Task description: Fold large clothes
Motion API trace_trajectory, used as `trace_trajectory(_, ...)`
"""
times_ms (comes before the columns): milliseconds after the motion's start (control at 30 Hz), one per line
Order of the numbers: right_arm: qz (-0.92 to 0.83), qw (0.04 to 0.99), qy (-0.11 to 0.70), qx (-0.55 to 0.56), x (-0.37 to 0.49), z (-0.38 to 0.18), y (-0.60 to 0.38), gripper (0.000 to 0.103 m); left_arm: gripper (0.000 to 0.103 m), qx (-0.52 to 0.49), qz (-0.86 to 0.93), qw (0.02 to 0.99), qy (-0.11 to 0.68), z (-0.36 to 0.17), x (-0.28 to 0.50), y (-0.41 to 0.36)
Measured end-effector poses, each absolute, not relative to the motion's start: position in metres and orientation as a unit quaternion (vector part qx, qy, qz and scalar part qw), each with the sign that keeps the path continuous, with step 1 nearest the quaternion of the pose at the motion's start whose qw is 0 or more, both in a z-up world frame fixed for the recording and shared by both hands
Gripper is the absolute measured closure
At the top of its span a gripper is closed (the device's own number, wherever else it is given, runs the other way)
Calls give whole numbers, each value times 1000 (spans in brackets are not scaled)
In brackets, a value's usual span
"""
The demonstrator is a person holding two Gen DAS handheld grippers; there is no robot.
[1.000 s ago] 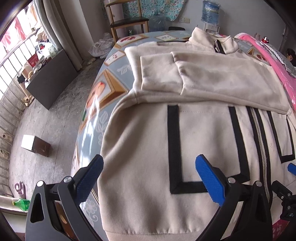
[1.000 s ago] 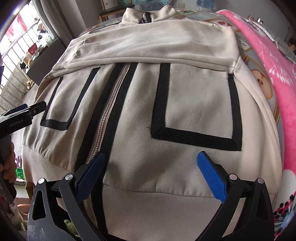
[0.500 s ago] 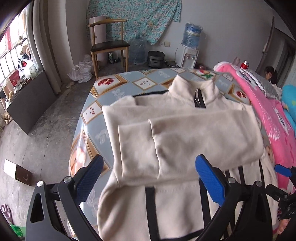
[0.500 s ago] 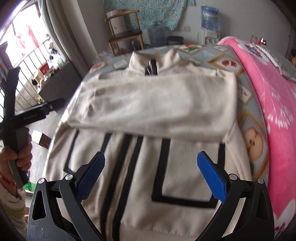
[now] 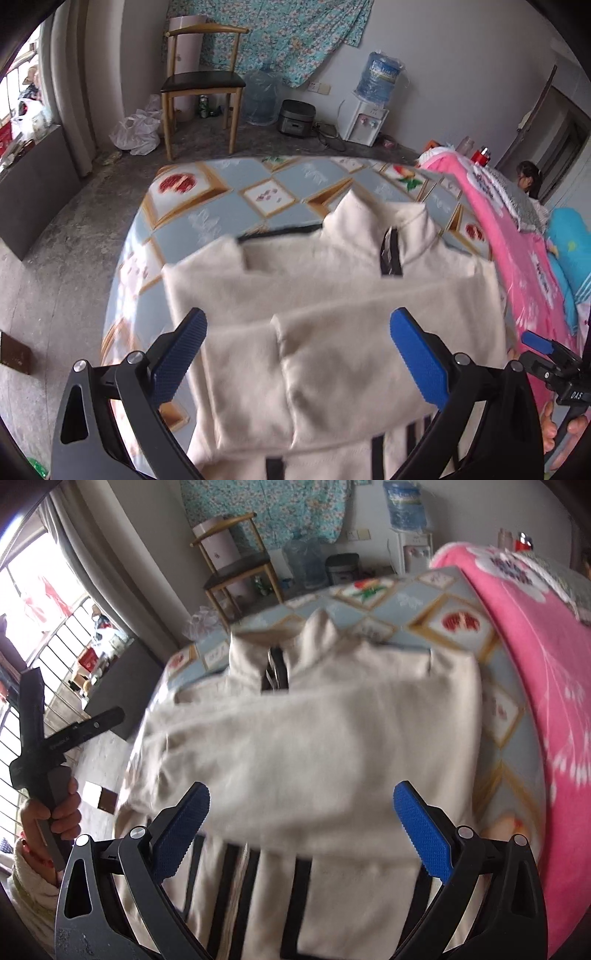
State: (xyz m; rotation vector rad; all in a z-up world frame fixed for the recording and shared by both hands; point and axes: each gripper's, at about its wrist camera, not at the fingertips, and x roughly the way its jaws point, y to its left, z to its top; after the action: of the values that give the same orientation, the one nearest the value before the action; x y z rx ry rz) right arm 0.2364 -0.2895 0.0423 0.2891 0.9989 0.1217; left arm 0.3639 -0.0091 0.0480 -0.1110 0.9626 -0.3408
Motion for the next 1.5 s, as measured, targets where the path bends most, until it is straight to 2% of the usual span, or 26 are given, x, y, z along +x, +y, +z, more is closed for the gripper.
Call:
trace_trajectory(167, 74, 866, 471, 148, 323, 62, -304, 6, 5, -88, -182, 848, 490, 53, 433, -37)
trace_trajectory(300, 49, 849, 507, 141, 411, 42, -306, 6, 5, -131, -185, 815, 533, 36, 485, -64)
trace_trajectory(400, 52, 837, 523, 154, 433, 29, -307, 6, 5, -149, -185, 779, 580, 8, 513, -85)
trace_trajectory(533, 41, 815, 547, 184, 463, 1, -318, 7, 5, -153, -153, 776, 592, -14, 532, -98)
trace_trajectory(667, 47, 791, 566, 226, 478, -21, -328, 14, 8, -177, -151, 766, 599, -27, 545, -102)
trace_trajectory(733, 53, 780, 574, 245, 482, -29, -331, 23, 14, -175, -143, 765, 603, -31, 548, -105)
trace_trajectory(767, 55, 775, 577, 252, 483, -32, -331, 26, 20, -172, -139, 765, 605, -33, 548, -106)
trace_trajectory(800, 58, 772, 579, 256, 486, -33, -331, 35, 33, -171, -136, 764, 608, -35, 548, -107)
trace_trajectory(900, 64, 775, 575, 253, 480, -27, -328, 65, 55, -157, -130, 768, 607, -34, 548, -108)
trace_trajectory(933, 64, 775, 575, 253, 480, -27, -328, 75, 59, -139, -133, 773, 604, -32, 546, -109)
trace_trajectory(967, 65, 782, 572, 240, 476, -22, -326, 77, 67, -127, -137, 777, 601, -30, 545, -109)
trace_trajectory(1000, 67, 788, 568, 228, 474, -17, -325, 80, 85, -119, -147, 781, 595, -28, 543, -108)
trace_trajectory(1033, 72, 797, 561, 213, 470, -11, -323, 83, 88, -121, -163, 780, 592, -26, 541, -106)
trace_trajectory(1367, 144, 849, 508, 17, 397, 30, -278, 86, 91, -80, -260, 792, 547, 3, 489, -83)
trace_trajectory(1433, 150, 844, 515, -15, 381, 22, -269, 86, 88, -82, -284, 779, 553, 3, 478, -78)
trace_trajectory(1500, 155, 837, 523, -40, 366, 10, -262, 86, 77, -98, -308, 764, 558, 3, 468, -67)
